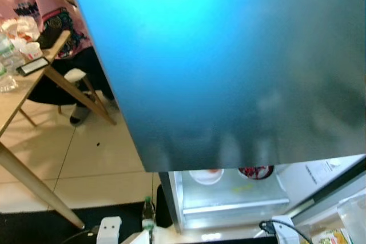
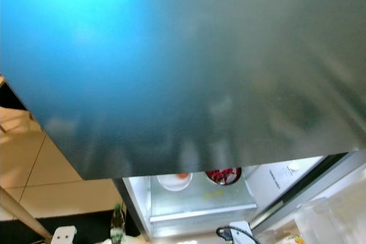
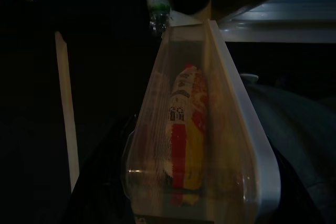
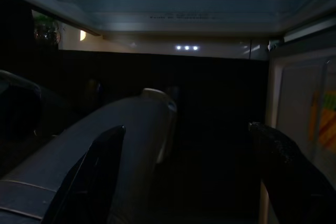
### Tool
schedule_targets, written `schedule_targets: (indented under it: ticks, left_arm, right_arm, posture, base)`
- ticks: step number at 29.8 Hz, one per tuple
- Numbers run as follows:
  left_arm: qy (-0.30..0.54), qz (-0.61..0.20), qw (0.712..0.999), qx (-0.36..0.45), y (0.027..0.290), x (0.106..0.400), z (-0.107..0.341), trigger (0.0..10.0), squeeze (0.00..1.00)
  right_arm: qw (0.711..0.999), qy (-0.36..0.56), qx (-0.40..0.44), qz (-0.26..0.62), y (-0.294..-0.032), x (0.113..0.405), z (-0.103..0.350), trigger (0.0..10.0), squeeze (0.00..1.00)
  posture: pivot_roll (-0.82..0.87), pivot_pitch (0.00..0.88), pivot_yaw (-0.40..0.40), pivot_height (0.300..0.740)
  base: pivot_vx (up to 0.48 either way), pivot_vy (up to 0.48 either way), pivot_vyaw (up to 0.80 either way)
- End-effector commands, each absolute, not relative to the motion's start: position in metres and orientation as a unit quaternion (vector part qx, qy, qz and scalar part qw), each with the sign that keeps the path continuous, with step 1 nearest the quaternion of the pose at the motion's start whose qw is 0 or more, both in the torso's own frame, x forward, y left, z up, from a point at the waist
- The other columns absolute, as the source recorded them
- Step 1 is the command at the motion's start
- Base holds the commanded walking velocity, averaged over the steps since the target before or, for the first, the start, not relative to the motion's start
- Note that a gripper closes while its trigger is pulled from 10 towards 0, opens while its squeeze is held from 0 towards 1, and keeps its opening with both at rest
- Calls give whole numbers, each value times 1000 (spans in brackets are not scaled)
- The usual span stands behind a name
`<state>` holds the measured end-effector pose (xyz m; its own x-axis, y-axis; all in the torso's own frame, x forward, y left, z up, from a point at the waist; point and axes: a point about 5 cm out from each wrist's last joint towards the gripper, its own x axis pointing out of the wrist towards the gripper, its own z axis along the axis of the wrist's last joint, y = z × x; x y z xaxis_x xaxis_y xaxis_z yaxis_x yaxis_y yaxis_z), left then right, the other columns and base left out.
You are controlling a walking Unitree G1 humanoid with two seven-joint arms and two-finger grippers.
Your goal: Restocking fridge
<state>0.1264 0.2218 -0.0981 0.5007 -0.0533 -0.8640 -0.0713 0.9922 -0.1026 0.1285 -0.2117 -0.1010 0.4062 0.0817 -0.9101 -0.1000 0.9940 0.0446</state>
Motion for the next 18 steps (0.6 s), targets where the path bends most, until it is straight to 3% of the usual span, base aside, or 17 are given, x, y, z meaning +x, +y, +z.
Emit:
schedule_targets:
  ticks: [1, 11, 14, 18]
  left_arm:
    - [514, 0, 855, -70, 218, 117, -102, 10000, 0]
    - [510, -3, 857, -79, 215, 117, -102, 10000, 0]
    - [488, -40, 867, -91, 208, 127, -99, 10000, 0]
    - [449, -146, 878, -77, 190, 147, -90, 10000, 0]
  right_arm:
    - [829, 556, -3, 54, -211, 118, -105, 10000, 0]
    - [829, 556, -2, 57, -211, 118, -104, 10000, 0]
    - [835, 545, 2, 77, -208, 123, -103, 10000, 0]
    - [842, 532, 14, 90, -205, 131, -100, 10000, 0]
  posture:
    - [5, 58, 64, 740]
    - [5, 60, 62, 740]
    - [5, 62, 63, 740]
    - [5, 64, 57, 740]
  base:
    - [0, 0, 0]
    - [0, 0, 0]
    - [0, 0, 0]
    - [0, 0, 0]
